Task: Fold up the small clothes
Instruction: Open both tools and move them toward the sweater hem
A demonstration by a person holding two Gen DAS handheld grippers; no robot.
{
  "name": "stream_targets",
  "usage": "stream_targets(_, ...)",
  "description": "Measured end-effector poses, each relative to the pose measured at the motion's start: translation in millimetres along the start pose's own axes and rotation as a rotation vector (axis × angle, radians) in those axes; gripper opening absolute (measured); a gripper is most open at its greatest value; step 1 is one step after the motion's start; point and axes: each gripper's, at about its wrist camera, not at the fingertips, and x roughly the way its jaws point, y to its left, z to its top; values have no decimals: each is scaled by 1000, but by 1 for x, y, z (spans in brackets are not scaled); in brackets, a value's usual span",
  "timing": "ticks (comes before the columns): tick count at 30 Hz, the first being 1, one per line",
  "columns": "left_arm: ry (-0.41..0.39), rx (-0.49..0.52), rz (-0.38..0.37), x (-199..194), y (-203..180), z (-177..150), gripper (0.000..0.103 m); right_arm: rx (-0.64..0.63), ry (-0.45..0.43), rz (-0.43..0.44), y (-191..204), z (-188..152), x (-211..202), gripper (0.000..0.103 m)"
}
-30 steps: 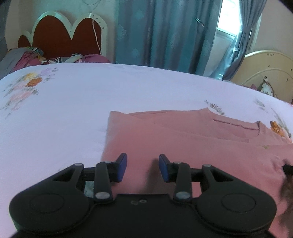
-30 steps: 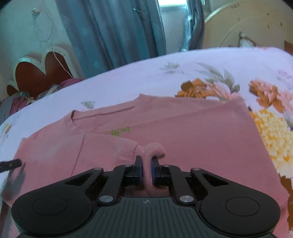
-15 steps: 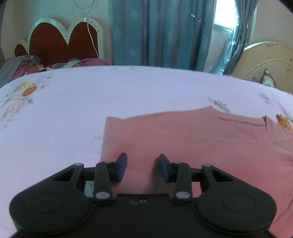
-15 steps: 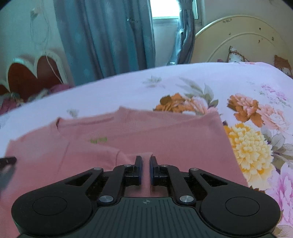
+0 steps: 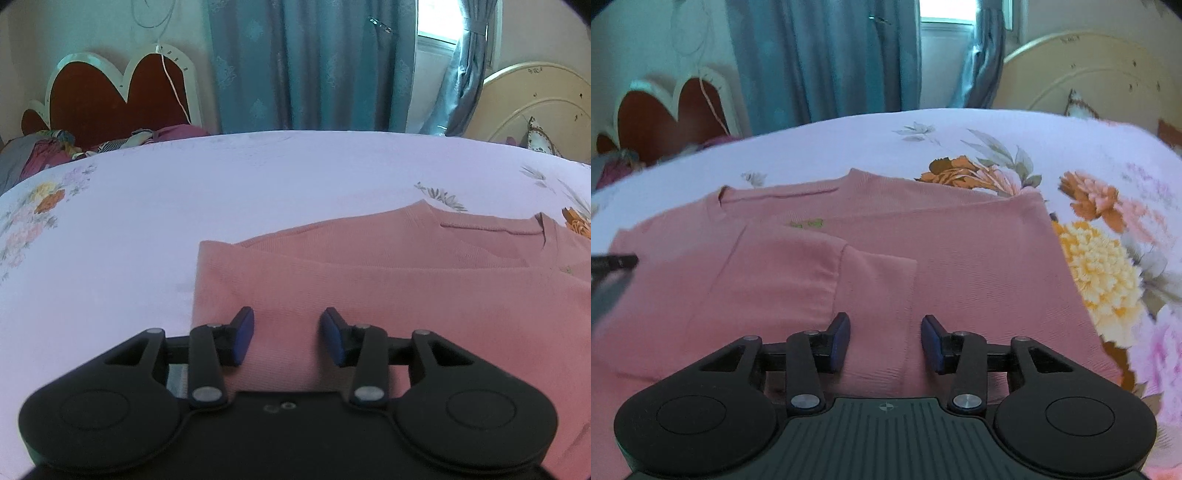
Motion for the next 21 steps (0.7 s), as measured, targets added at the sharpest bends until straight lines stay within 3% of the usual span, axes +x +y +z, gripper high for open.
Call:
stream_targets(2, 8, -8, 1, -6, 3, -1, 42, -4, 8, -4, -3, -1, -3, 20)
stream_targets(8, 10, -13, -35, -40, 7, -20, 40, -5, -19, -27, -6, -2, -16, 20)
stream_targets(11, 27, -24, -62, -58, 5, -35, 40, 11, -63, 26, 0, -1, -30, 20)
stream_targets(15, 54, -14, -71, -64, -5, -52, 43, -43, 8, 19, 13, -9, -16, 20)
stream_targets(21, 53, -12, -30, -62, -11, -54, 48, -22, 24, 28, 8, -6, -14, 21)
